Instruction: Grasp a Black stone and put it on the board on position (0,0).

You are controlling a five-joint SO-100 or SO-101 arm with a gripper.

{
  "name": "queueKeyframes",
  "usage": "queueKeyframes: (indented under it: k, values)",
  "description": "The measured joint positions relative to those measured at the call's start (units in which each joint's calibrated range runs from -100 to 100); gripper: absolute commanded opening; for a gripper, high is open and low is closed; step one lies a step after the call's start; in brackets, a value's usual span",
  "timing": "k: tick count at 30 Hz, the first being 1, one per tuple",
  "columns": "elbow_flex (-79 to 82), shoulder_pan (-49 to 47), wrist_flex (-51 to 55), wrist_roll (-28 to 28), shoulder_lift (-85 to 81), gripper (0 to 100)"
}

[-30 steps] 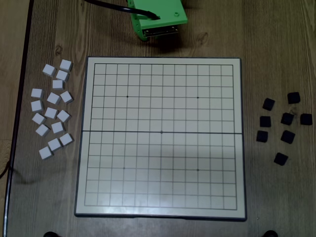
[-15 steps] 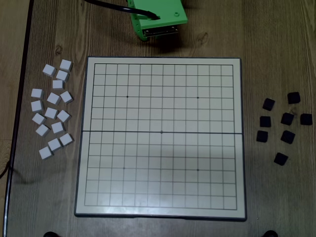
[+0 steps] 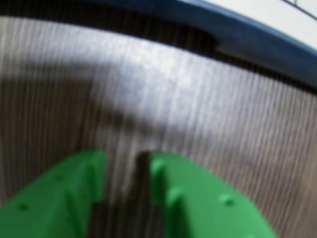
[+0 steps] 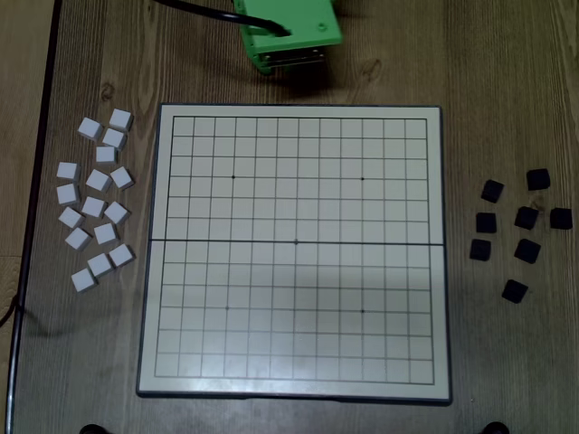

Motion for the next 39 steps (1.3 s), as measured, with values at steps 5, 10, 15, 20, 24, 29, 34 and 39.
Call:
queueKeyframes:
  k: [5, 10, 15, 20, 24, 29, 34, 39]
  values:
    - [-1.79, -4.10, -6.11, -4.74, 9.13, 6]
    - [-10.37, -8.30, -11.11, -7.03, 23.47, 6]
    - [-23.33, -12.40, -10.63, -7.67, 36.44, 6]
    - [-37.19, -17.57, -7.38, -8.84, 45.66, 6]
    - [-43.99, -21.56, -5.00, -10.89, 47.95, 6]
    - [-54.27, -26.74, 1.67, -13.28, 54.79, 6]
    - [-64.64, -32.24, 6.90, -14.75, 61.46, 6]
    - [-70.63, -36.55, 7.54, -16.70, 67.03, 6]
